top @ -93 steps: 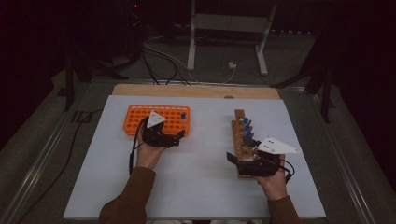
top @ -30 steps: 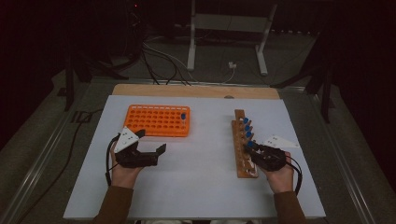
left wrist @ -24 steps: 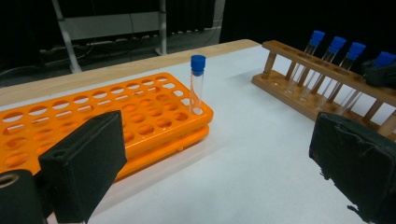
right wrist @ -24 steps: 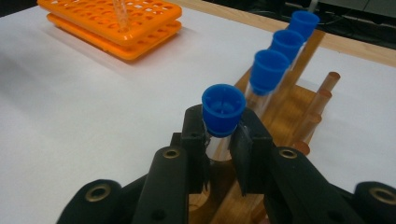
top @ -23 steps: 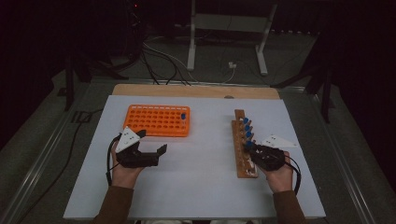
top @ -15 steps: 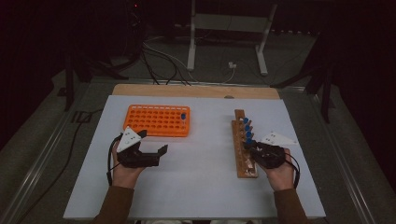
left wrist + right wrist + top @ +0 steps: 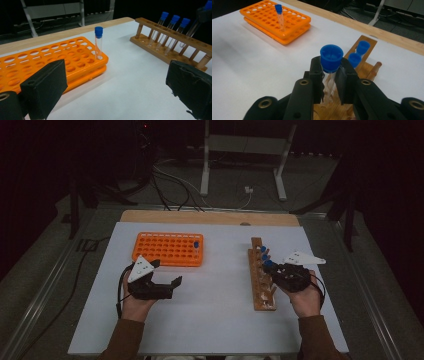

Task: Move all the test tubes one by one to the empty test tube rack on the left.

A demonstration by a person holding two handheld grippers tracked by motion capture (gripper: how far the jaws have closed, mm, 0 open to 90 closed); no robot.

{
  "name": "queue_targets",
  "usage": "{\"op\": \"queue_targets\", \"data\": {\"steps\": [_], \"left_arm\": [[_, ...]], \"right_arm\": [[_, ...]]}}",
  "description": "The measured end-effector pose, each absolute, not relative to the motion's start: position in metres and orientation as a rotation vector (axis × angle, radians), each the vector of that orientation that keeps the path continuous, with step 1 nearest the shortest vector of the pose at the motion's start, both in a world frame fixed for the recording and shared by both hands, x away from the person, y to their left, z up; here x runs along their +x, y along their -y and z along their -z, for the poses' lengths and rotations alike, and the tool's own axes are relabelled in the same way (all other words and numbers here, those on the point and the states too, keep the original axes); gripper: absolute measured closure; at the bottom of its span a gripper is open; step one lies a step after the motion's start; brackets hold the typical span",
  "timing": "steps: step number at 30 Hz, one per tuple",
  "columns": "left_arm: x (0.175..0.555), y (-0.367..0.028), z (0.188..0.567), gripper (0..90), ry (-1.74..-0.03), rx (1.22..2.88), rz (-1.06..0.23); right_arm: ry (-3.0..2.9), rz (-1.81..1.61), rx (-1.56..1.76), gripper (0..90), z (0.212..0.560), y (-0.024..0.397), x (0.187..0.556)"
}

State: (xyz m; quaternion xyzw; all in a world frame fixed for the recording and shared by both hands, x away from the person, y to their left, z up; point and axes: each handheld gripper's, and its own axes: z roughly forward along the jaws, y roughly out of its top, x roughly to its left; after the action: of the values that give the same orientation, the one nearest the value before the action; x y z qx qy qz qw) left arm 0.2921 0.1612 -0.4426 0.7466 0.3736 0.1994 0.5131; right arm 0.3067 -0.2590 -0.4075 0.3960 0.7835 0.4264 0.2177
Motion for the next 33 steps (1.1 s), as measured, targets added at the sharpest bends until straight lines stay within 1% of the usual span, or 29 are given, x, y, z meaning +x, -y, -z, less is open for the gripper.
{"op": "queue_targets", "data": {"steps": [13,18,24,33], "left_arm": [[0.293,-0.137,0.433,4.9,-0.821,1.816,-0.432],[0.297,-0.121,0.422,4.9,-0.766,1.812,-0.418],[0.302,-0.103,0.413,3.0,-0.689,1.857,-0.426],[0.317,-0.084,0.423,4.5,-0.689,1.891,-0.39]], "right_arm": [[-2.169,-1.228,1.033,77.2,0.382,0.246,0.309],[-2.188,-1.245,1.013,77.2,0.381,0.234,0.313],[-2.204,-1.294,0.995,77.1,0.38,0.22,0.316],[-2.238,-1.332,0.986,77.1,0.381,0.201,0.325]]}}
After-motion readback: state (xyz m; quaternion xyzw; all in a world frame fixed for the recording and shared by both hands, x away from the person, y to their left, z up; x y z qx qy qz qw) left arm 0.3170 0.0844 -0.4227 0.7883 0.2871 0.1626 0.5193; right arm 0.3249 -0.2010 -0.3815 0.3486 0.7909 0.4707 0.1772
